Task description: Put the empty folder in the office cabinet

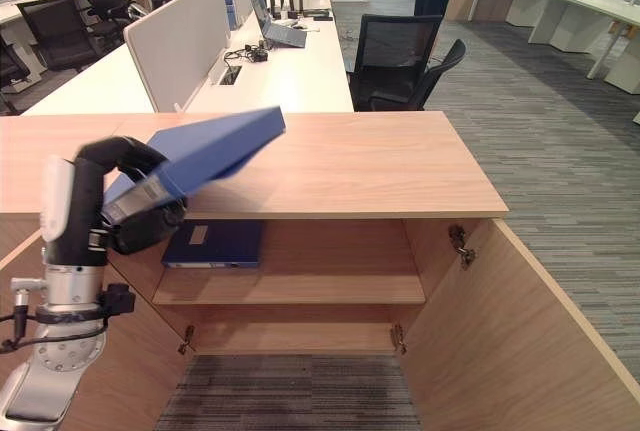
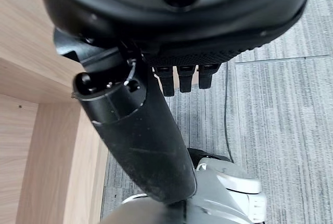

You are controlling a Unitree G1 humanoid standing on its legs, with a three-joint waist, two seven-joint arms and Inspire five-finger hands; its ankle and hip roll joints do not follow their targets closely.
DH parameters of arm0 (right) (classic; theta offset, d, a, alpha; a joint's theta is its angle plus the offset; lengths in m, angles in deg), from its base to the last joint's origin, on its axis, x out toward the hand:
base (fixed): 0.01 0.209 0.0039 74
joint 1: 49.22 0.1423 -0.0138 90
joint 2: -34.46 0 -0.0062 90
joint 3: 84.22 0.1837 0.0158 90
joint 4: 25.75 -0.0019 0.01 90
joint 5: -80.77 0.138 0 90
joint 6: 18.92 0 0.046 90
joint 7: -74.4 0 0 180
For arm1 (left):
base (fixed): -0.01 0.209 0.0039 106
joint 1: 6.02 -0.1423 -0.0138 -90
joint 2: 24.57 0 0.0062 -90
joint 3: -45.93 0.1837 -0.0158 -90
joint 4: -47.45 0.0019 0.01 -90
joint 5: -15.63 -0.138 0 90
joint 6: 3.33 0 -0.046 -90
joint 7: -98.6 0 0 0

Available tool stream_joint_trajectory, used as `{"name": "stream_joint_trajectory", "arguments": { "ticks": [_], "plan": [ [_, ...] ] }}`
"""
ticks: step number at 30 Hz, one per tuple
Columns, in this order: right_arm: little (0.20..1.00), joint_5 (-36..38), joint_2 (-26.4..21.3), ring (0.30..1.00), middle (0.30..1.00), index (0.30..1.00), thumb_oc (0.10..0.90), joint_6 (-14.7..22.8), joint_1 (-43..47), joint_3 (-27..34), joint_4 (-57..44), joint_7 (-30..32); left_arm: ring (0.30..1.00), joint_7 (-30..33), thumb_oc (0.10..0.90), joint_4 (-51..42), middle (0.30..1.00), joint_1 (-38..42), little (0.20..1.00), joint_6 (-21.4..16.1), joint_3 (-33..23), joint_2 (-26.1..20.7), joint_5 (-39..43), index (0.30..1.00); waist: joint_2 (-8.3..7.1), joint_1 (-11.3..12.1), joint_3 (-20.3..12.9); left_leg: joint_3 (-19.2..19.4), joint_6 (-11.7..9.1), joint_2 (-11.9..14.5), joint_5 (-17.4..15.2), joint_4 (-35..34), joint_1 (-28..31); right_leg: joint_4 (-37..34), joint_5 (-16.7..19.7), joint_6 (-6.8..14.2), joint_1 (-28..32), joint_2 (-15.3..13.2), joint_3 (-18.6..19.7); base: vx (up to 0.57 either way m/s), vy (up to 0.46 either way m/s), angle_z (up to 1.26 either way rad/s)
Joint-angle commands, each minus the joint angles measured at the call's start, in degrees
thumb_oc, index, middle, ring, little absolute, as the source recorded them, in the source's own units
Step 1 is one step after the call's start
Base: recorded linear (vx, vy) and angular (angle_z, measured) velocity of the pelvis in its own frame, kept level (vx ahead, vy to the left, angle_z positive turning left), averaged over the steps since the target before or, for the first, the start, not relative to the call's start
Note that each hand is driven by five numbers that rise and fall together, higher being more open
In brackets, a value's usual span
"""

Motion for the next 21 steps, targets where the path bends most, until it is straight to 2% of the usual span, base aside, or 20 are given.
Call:
{"name": "stream_joint_trajectory", "arguments": {
  "ticks": [1, 2, 4, 6, 7, 10, 17, 21],
  "plan": [
    [0.9, 1.16, -2.52, 0.9, 0.9, 0.9, 0.8, 0.96, 5.28, 0.2, -0.11, -0.66, 0.3, -5.54, 0.4, -4.63, 0.3, 8.37, 0.3, -5.07, -3.3, 2.31, 19.58, 0.3, -0.38, 0.16, 3.0, -1.97, -2.63, 1.97, -7.39, 0.04, 4.34, 0.68, -6.34, 4.98, 3.87, -3.14, -1.56, -0.04, 0.006, 0.03],
    [0.9, 0.74, -2.88, 0.9, 0.9, 0.9, 0.8, 0.75, 5.64, -0.11, -0.15, -1.11, 0.3, -8.91, 0.4, -5.24, 0.3, 8.66, 0.3, -5.13, -2.88, 4.2, 27.11, 0.3, -0.34, 0.35, 3.12, -1.98, -2.65, 1.91, -7.34, 0.04, 4.2, 0.54, -6.19, 4.98, 3.85, -3.25, -1.55, -0.03, 0.008, 0.03],
    [0.9, 0.51, -3.09, 0.9, 0.9, 0.9, 0.8, 0.61, 5.87, -0.19, -0.1, -1.24, 0.3, -10.54, 0.4, -5.43, 0.3, 8.98, 0.3, -5.01, -2.55, 4.93, 30.5, 0.3, -0.25, 0.43, 3.18, -1.95, -2.64, 1.88, -7.36, 0.04, 4.21, 0.5, -6.14, 4.97, 3.85, -3.25, -1.53, 0.0, 0.0, 0.0],
    [0.9, -0.53, -3.47, 0.9, 0.9, 0.9, 0.8, 0.13, 6.69, -1.22, 0.11, -1.96, 0.3, -15.33, 0.4, -6.35, 0.3, 10.32, 0.3, -4.8, -0.25, 6.42, 41.47, 0.3, -0.25, 0.66, 3.41, -1.89, -2.58, 1.86, -7.29, 0.04, 4.11, 0.47, -5.91, 5.03, 3.81, -3.23, -1.58, 0.0, 0.0, 0.0],
    [0.9, -0.53, -3.47, 0.9, 0.9, 0.9, 0.8, 0.13, 6.72, -1.2, 0.12, -1.97, 0.3, -15.43, 0.4, -6.28, 0.3, 10.36, 0.3, -4.83, -0.27, 6.4, 41.58, 0.3, -0.25, 0.69, 3.44, -1.88, -2.58, 1.86, -7.3, 0.04, 4.12, 0.47, -5.9, 5.03, 3.8, -3.23, -1.56, -0.03, -0.005, -0.01],
    [0.9, -2.24, -3.65, 0.9, 0.9, 0.9, 0.8, -0.36, 7.69, -2.85, 0.77, -2.77, 0.3, -19.74, 0.4, -8.41, 0.3, 11.66, 0.3, -4.34, 2.5, 6.26, 49.97, 0.3, -0.22, 0.98, 3.59, -1.94, -2.54, 1.91, -7.31, 0.04, 3.95, 0.47, -5.9, 5.09, 3.76, -3.23, -1.64, 0.0, 0.0, 0.0],
    [0.9, -5.02, -4.15, 0.9, 0.9, 0.9, 0.8, -0.87, 8.77, -5.68, 1.39, -3.64, 0.3, -24.52, 0.4, -11.15, 0.3, 14.93, 0.3, -2.68, 8.05, 3.53, 56.63, 0.3, -0.08, 0.93, 3.54, -2.3, -2.42, 1.69, -8.08, 0.04, 4.37, 0.67, -6.81, 5.09, 4.48, -3.28, -1.67, 0.0, 0.0, 0.0],
    [0.9, -5.81, -4.24, 0.9, 0.9, 0.9, 0.8, -0.94, 9.28, -6.56, 1.27, -3.78, 0.3, -26.15, 0.4, -12.33, 0.3, 17.37, 0.3, -1.75, 10.49, 1.28, 58.61, 0.3, 0.1, 0.74, 3.59, -2.48, -2.29, 1.59, -7.42, 0.04, 4.05, 0.98, -6.34, 5.0, 4.12, -3.4, -1.65, 0.01, 0.002, 0.01]
  ]
}}
